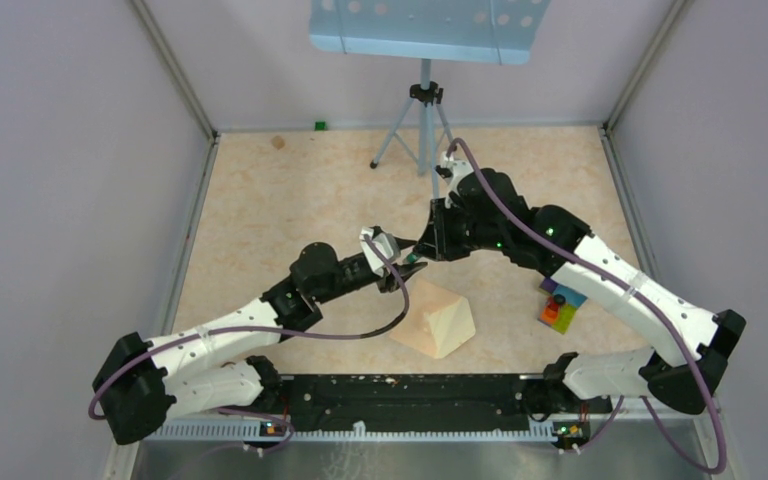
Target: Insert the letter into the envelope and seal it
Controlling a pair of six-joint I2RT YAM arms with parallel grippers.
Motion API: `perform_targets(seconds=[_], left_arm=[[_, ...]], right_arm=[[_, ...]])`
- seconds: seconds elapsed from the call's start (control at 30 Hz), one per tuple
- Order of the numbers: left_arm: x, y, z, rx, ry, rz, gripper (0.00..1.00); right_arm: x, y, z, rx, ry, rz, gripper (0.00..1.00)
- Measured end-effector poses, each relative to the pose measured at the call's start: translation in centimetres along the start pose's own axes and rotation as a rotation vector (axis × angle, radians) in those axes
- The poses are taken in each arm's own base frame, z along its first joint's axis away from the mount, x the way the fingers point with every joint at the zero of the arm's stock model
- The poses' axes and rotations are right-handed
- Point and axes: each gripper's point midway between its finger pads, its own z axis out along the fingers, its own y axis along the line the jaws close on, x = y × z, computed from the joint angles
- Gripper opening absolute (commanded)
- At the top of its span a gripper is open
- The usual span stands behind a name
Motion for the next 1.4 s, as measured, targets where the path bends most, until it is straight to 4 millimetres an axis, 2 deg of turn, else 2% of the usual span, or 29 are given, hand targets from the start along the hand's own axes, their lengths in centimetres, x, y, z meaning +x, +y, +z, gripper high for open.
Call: perform_targets(seconds=[0.13, 0.27, 0.4, 0.47, 0.5, 0.53, 0.6, 0.67, 0.77, 0.9, 1.0, 1.07, 1.17, 1.3, 1.4], left_arm=[[-0.3, 0.0, 0.0, 0.004, -0.012, 0.003, 0.48], [-0.3, -0.2, 0.1, 0.013, -0.014, 0.003, 0.4], [-0.5, -0.3, 0.1, 0.018, -0.021, 0.002, 0.28], [-0.4, -0.4, 0.2, 0.023, -0.02, 0.0, 0.18], [-0.3, -0.4, 0.2, 0.026, -0.019, 0.0, 0.12], [-0.3, -0.4, 0.3, 0.028, -0.02, 0.0, 0.08], [-0.2, -0.6, 0.3, 0.031, -0.016, -0.013, 0.03], [0.2, -0.5, 0.4, 0.022, -0.006, -0.037, 0.0], [1.1, -0.2, 0.4, -0.015, 0.027, -0.103, 0.0], [3.3, 0.7, 0.1, -0.114, 0.108, -0.245, 0.0], [5.8, 1.0, -0.5, -0.184, 0.196, -0.353, 0.0], [7.8, 1.0, -0.9, -0.219, 0.265, -0.417, 0.0], [11.0, 0.3, -1.6, -0.245, 0.38, -0.498, 0.0], [14.5, -0.8, -2.4, -0.254, 0.512, -0.567, 0.0], [16.3, -1.9, -2.8, -0.24, 0.579, -0.618, 0.0]], right_arm=[[0.1, 0.0, 0.1, 0.002, 0.004, 0.0, 0.0], [0.1, -0.1, 0.2, 0.003, 0.005, 0.0, 0.0], [0.1, 0.0, 0.2, 0.002, 0.005, 0.0, 0.0], [0.1, 0.0, 0.2, 0.003, 0.005, 0.0, 0.0], [0.1, -0.1, 0.2, 0.006, 0.006, -0.001, 0.06], [0.1, -0.1, 0.2, 0.008, 0.006, -0.001, 0.17], [0.3, -0.2, 0.4, 0.012, 0.007, 0.001, 0.42], [0.3, -0.3, 0.5, 0.015, 0.006, 0.005, 0.58], [0.7, -1.2, 0.8, 0.047, 0.002, 0.01, 0.63], [1.7, -4.2, 0.5, 0.107, -0.008, 0.052, 0.6], [3.3, -7.6, -0.3, 0.176, -0.014, 0.11, 0.49], [5.2, -9.9, -0.9, 0.236, -0.012, 0.148, 0.4], [9.0, -12.5, -1.2, 0.312, 0.037, 0.189, 0.26], [14.0, -15.1, -0.9, 0.391, 0.124, 0.245, 0.15], [17.3, -16.7, -0.7, 0.445, 0.189, 0.286, 0.09]])
